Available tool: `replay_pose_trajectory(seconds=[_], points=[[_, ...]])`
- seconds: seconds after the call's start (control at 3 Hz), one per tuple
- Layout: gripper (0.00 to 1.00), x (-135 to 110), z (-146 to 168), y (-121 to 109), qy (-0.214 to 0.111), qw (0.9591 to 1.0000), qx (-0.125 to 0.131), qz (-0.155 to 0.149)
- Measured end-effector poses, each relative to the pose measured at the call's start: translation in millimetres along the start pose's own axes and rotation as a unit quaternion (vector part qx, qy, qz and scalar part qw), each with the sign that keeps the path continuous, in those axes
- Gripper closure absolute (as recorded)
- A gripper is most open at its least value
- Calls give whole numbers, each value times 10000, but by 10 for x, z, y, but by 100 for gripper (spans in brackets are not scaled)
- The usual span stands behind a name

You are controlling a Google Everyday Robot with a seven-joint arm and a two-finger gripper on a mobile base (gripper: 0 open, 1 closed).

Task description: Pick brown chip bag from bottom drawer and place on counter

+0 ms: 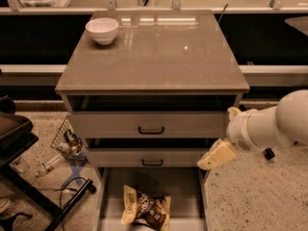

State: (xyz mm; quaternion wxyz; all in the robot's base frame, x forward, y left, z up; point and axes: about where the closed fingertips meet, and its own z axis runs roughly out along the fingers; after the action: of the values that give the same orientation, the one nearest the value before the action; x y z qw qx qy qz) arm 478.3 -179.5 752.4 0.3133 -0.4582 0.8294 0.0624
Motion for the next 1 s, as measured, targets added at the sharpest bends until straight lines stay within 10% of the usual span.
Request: replay_pose_trajectory(seconds=[1.0], points=[[0, 174, 762, 352, -383, 9990, -159, 142]])
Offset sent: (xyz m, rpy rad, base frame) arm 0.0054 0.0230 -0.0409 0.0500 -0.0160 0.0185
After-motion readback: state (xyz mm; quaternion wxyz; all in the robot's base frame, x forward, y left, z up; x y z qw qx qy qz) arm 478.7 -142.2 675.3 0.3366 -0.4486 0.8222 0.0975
